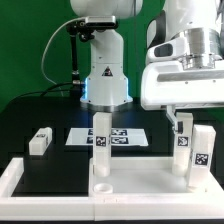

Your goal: Assemble desk

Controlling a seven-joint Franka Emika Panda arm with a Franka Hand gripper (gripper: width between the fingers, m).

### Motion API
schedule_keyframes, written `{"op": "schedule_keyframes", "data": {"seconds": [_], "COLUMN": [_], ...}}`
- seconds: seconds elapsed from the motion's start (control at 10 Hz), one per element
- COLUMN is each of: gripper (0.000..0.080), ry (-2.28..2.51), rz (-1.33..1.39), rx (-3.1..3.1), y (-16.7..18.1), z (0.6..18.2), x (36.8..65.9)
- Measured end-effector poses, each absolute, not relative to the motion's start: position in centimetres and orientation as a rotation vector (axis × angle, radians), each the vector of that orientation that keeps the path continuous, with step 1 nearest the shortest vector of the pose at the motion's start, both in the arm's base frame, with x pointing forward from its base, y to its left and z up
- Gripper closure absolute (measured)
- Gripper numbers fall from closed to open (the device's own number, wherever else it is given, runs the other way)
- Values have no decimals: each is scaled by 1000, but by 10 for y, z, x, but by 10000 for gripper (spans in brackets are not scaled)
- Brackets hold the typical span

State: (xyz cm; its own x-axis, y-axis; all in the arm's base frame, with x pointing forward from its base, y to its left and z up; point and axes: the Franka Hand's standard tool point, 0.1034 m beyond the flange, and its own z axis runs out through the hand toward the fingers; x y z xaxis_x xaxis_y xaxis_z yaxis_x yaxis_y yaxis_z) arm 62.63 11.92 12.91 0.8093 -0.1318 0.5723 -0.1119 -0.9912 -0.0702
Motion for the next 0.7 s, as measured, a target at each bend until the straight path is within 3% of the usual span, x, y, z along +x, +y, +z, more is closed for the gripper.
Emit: {"op": "schedule_keyframes", "data": {"seconds": [0.4,0.7], "gripper": [150,150], "ry": [180,193], "rz": [-843,-577], "rx": [-2996,-3087], "y": [119,105], "z": [140,131], "x": [641,648]}}
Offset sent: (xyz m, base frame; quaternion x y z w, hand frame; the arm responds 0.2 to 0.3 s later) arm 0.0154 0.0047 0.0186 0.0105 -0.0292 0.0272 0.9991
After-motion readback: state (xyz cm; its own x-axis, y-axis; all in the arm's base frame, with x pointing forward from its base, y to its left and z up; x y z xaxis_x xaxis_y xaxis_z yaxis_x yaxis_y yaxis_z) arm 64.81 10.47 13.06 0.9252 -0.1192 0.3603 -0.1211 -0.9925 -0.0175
